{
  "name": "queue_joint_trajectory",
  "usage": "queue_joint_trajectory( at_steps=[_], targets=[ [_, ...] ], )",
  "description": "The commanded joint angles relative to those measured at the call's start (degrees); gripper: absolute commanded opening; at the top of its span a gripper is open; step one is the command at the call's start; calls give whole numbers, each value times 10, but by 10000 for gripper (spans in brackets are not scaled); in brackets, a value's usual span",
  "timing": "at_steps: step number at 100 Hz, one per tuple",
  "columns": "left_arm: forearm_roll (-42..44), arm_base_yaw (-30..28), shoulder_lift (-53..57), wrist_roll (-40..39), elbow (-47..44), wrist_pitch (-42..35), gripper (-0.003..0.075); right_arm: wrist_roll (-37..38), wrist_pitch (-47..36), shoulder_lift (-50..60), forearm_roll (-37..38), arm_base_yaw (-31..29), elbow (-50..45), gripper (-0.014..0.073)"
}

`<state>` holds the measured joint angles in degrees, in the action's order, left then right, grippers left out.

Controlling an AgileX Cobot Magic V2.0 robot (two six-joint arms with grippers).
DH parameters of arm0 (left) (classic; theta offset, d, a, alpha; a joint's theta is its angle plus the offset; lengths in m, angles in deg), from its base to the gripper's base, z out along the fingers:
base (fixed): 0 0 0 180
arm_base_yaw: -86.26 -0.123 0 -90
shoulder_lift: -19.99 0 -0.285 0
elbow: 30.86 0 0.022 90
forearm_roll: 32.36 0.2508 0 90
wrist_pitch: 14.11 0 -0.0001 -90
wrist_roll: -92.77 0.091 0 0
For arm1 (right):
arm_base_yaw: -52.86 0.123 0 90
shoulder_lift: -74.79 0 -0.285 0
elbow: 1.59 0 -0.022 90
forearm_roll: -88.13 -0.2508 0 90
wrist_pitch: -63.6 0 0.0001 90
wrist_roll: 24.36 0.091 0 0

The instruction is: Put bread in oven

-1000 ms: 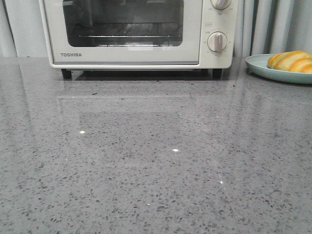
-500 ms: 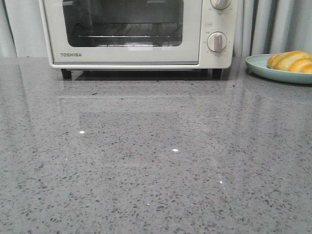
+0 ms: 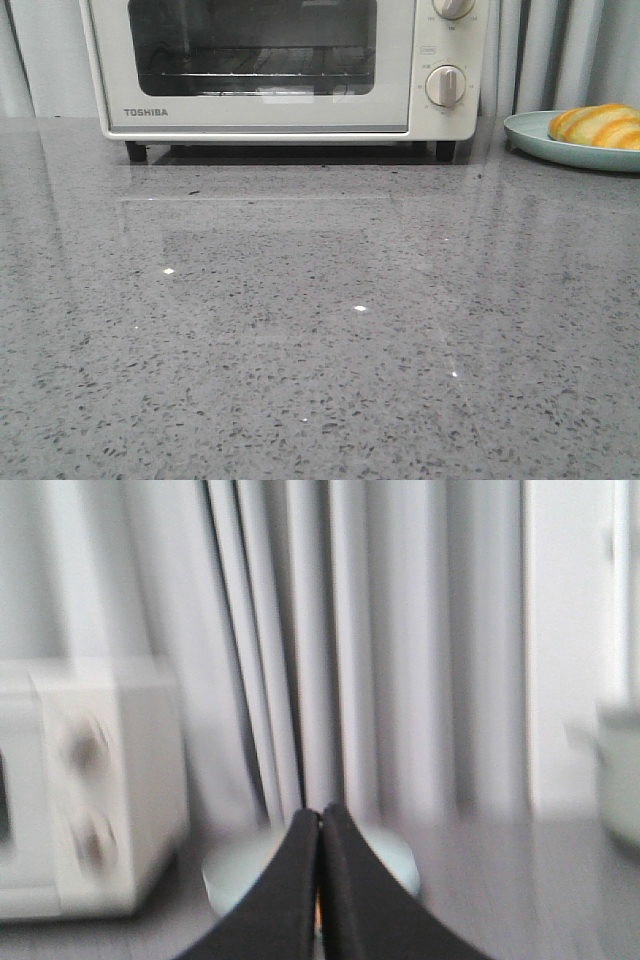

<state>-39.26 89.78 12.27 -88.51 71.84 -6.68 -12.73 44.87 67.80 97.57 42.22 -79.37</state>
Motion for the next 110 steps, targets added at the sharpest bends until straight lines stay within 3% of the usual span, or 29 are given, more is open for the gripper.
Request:
queue_joint_trajectory(
  at_steps=[1,11,20,29,38,53,61,68,82,110],
  targets=[
    [-22,-2,16,-4,-13,-70,-21,3,-134,8,-8,-4,-14,-48],
    [-76,-2,16,-8,-12,-86,-21,16,-161,8,-35,-4,-14,-48],
    [-212,-2,16,-9,-11,-103,-21,80,-164,8,-46,-4,-14,-48],
    [-330,-2,16,-9,-11,-115,-21,78,-84,5,-63,-4,-12,-48],
    [-387,-2,16,-9,-9,-115,-21,79,28,3,-94,-4,10,-48],
    [-318,20,-19,34,71,-31,-22,79,126,-18,-107,-4,78,-48],
    [-283,38,-90,91,144,6,-21,75,237,-67,-106,2,132,-48],
    [-283,56,-170,150,215,6,-21,68,286,-124,-94,10,170,-48],
    [-283,96,-355,257,348,10,-21,68,292,-229,-90,26,233,-48],
    [-279,199,-610,313,578,10,-21,68,294,-269,-90,81,273,-48]
  ],
)
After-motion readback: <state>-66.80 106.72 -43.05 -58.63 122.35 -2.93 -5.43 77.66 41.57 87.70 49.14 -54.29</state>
